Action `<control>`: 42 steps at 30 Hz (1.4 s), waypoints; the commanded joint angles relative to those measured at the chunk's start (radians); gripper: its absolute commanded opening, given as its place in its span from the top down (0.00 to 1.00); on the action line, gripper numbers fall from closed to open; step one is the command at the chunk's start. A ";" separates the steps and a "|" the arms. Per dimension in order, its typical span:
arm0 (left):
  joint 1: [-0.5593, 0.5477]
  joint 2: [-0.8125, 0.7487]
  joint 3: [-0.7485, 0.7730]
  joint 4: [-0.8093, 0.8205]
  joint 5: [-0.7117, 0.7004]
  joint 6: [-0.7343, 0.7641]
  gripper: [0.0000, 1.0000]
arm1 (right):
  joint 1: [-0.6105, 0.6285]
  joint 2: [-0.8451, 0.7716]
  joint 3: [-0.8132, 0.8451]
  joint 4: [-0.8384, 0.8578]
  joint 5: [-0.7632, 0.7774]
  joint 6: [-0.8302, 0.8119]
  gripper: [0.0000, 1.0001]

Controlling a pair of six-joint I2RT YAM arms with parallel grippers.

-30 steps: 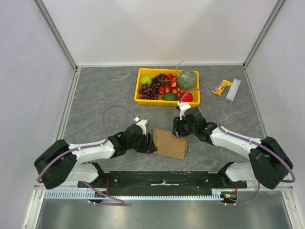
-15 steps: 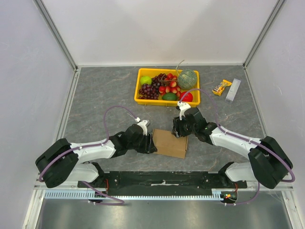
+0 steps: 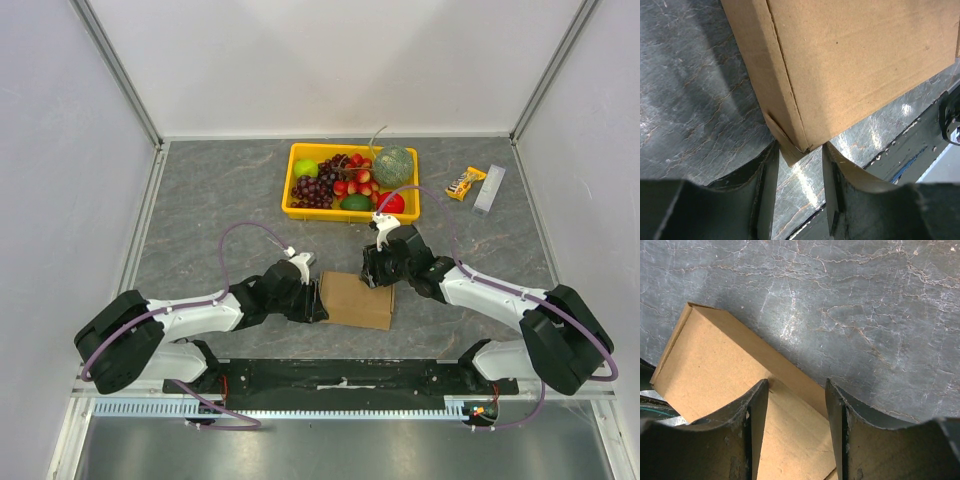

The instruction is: Fold the paper box

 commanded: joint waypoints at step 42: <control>0.050 -0.095 -0.050 0.227 0.127 -0.128 0.61 | 0.000 0.000 -0.060 0.000 -0.017 0.027 0.45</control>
